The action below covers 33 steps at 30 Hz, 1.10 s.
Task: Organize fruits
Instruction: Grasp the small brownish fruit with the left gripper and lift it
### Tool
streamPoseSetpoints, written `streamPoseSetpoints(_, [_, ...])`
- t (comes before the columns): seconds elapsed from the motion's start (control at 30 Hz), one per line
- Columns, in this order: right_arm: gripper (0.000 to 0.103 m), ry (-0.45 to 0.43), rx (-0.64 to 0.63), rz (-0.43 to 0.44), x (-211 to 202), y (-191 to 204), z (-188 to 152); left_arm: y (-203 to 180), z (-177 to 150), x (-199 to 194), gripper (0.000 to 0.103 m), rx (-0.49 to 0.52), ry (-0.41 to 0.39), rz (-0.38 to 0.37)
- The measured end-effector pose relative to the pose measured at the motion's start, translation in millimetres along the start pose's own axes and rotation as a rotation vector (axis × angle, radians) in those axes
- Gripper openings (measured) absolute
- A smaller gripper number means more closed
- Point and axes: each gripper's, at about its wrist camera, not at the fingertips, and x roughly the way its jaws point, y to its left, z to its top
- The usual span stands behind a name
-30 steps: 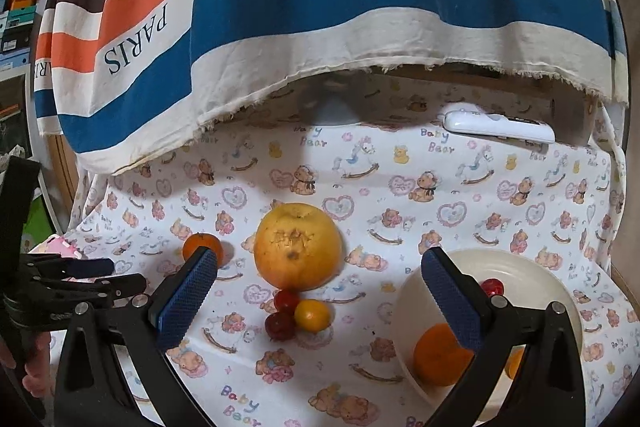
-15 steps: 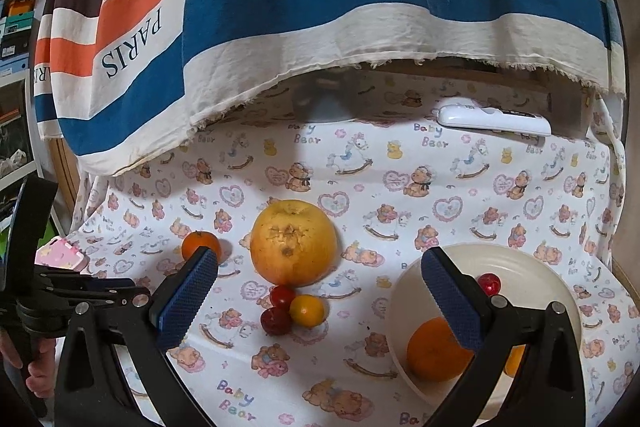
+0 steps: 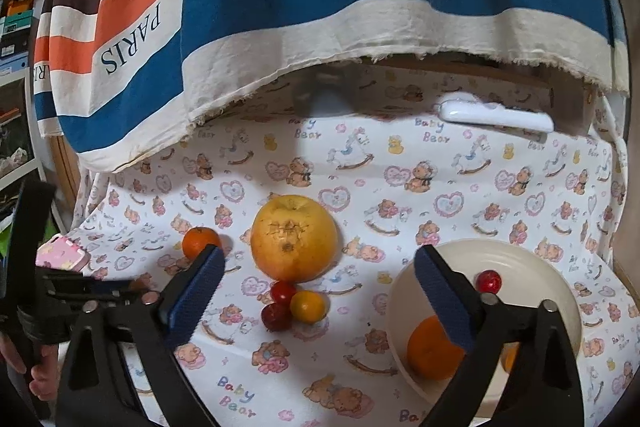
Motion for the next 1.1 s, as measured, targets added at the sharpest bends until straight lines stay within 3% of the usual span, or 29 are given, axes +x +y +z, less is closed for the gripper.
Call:
streamPoseSetpoints(0.27, [0.083,0.130,0.031,0.091,16.0,4.2,-3.9,5.1,3.1,-13.5,0.022,-0.004,-0.195,0.026])
streamPoseSetpoints(0.4, [0.069,0.254,0.037,0.118,32.7,10.3,-9.2,0.1,3.3,-18.3,0.022,0.014,-0.231,0.009])
streamPoseSetpoints(0.53, [0.058,0.367,0.082,0.165,51.2,8.8,-17.5,-4.8,1.5,-21.3,0.022,0.037,-0.245,0.025])
streamPoseSetpoints(0.7, [0.045,0.444,0.139,0.197,66.9,2.4,-25.3,-1.7,2.0,-19.6,0.022,0.022,-0.235,0.033])
streamPoseSetpoints(0.87, [0.043,0.473,0.167,0.196,79.2,-0.9,-26.0,7.5,3.1,-15.4,0.022,-0.024,-0.212,0.028])
streamPoseSetpoints(1.1, [0.043,0.491,0.099,0.163,90.0,14.9,-23.3,-1.9,0.6,-20.9,0.022,0.020,-0.244,0.052])
